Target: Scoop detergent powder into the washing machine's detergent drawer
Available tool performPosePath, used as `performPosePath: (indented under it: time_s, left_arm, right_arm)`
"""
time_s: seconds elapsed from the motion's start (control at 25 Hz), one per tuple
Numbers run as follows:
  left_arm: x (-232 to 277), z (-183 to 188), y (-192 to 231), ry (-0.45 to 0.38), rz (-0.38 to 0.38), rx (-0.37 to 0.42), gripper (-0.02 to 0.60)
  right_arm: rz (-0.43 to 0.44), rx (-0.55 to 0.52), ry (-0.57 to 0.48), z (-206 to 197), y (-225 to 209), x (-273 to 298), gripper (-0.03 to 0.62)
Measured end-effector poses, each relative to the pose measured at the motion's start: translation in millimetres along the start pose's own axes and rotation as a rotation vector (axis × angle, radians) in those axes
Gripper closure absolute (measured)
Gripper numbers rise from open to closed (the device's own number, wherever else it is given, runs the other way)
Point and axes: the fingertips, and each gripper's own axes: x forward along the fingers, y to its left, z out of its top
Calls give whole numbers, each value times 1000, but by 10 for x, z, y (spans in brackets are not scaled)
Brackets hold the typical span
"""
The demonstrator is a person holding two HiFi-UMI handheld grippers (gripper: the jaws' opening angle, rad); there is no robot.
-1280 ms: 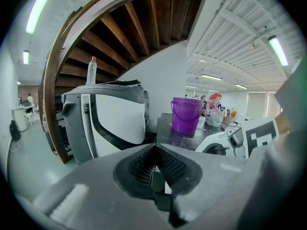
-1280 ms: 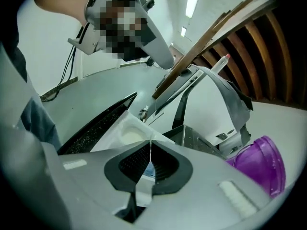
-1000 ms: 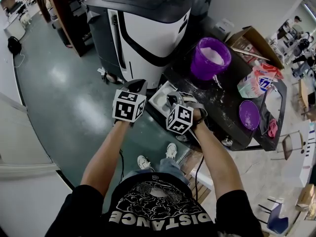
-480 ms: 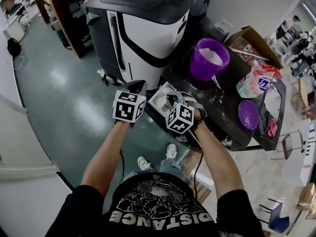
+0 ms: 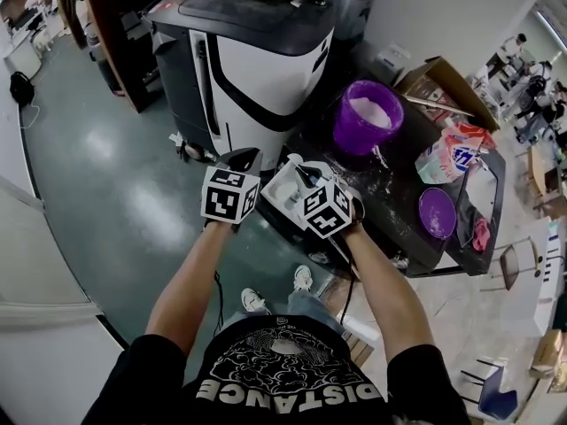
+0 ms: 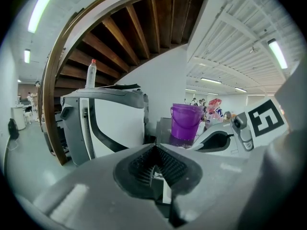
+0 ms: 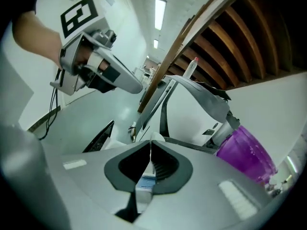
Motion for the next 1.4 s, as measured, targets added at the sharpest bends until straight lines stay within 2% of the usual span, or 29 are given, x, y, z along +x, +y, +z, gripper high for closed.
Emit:
performPosePath:
  time_s: [0.4,0.68,1.08,1.4]
  left_arm:
    - [97,189,-148,-20,-22,20,581]
    - [152,384,-176,-46,8,29,581]
    - [157,613,-114,-82,96,24,581]
    - [73,730,-36,-88,140,32,581]
  right_arm:
    - [-71,212,-92,159,-457,-270,559]
    - [-104,320,-184,221,-833,-400,559]
    - [-74,410,-294,350,-1252,-509,559]
    - [-54,493,-357,459,-1445,-575,559]
